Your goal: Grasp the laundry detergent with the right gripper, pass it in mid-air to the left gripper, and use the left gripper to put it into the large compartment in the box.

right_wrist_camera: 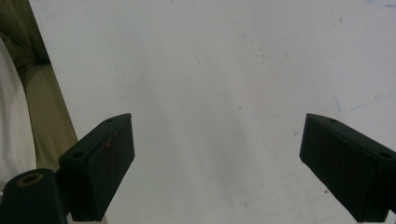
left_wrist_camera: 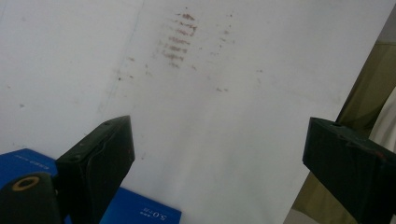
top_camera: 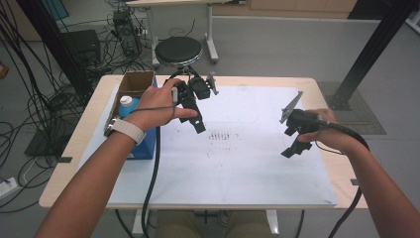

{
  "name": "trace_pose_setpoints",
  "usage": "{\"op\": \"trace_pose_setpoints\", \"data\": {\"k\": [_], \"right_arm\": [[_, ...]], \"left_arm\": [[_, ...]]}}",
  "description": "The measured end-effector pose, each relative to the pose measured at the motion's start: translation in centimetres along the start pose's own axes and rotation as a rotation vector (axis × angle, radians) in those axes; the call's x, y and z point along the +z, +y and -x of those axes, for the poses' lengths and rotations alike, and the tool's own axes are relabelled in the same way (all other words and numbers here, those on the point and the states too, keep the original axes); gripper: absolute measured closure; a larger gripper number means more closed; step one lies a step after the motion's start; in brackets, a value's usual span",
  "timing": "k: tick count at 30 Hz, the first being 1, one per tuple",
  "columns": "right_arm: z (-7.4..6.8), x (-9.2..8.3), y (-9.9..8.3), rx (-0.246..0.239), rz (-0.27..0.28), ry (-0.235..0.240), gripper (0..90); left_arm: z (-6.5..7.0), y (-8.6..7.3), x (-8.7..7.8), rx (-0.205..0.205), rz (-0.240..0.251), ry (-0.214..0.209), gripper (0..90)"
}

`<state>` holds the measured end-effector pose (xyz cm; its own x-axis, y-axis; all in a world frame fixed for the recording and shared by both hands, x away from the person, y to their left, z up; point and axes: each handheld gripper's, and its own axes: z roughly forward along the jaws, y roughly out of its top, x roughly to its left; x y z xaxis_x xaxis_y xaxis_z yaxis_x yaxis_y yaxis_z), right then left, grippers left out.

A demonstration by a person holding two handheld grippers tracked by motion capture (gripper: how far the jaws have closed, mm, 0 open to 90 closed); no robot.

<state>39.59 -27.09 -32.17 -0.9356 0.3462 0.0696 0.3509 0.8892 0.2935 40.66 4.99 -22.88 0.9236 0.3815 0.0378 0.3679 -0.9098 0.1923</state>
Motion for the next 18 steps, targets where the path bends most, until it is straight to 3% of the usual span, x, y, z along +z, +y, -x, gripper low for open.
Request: {"op": "trace_pose_setpoints", "data": {"k": [18], "right_arm": [[-0.02,0.11,-0.08,-0.001,0.005,-0.002,10.2]], "left_arm": [[-0.18,-0.16,0.46,-0.005,-0.007,0.003,9.6]]}}
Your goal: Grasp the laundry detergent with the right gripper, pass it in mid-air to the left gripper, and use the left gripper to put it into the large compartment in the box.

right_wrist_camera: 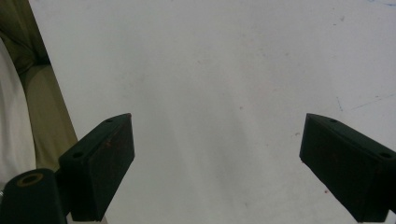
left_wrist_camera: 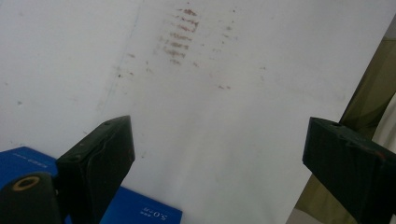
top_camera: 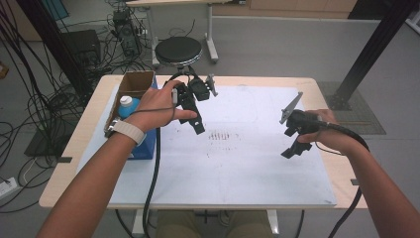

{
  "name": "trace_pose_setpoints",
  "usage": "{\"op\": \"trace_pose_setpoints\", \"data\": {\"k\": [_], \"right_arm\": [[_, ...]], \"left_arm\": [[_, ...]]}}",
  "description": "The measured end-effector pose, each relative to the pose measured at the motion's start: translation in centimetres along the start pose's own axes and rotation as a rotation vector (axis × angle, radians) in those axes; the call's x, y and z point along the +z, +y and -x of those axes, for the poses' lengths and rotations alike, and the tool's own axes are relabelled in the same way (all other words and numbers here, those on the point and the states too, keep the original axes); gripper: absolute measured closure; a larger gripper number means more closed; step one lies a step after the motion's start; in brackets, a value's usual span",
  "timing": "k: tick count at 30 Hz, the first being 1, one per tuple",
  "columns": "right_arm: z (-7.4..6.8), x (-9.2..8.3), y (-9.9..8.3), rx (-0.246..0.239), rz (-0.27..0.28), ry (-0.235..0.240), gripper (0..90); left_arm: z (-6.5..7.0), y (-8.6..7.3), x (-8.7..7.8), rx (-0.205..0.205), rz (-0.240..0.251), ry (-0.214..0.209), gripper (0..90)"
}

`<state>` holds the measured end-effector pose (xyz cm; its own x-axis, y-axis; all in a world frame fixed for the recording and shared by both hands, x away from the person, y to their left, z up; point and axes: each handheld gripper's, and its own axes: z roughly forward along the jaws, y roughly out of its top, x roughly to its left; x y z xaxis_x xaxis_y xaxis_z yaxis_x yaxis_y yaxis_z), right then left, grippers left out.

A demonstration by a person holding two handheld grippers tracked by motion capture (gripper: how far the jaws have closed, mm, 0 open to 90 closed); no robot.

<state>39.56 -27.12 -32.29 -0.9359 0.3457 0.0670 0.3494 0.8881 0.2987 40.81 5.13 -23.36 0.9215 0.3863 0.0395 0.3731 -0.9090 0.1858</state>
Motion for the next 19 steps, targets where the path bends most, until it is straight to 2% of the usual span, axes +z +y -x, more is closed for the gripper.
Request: {"op": "trace_pose_setpoints", "data": {"k": [19], "right_arm": [[-0.13,-0.11,-0.12,0.0,0.006,-0.006,10.2]], "left_arm": [[-0.15,-0.21,0.05,-0.008,0.007,-0.001,9.8]]}}
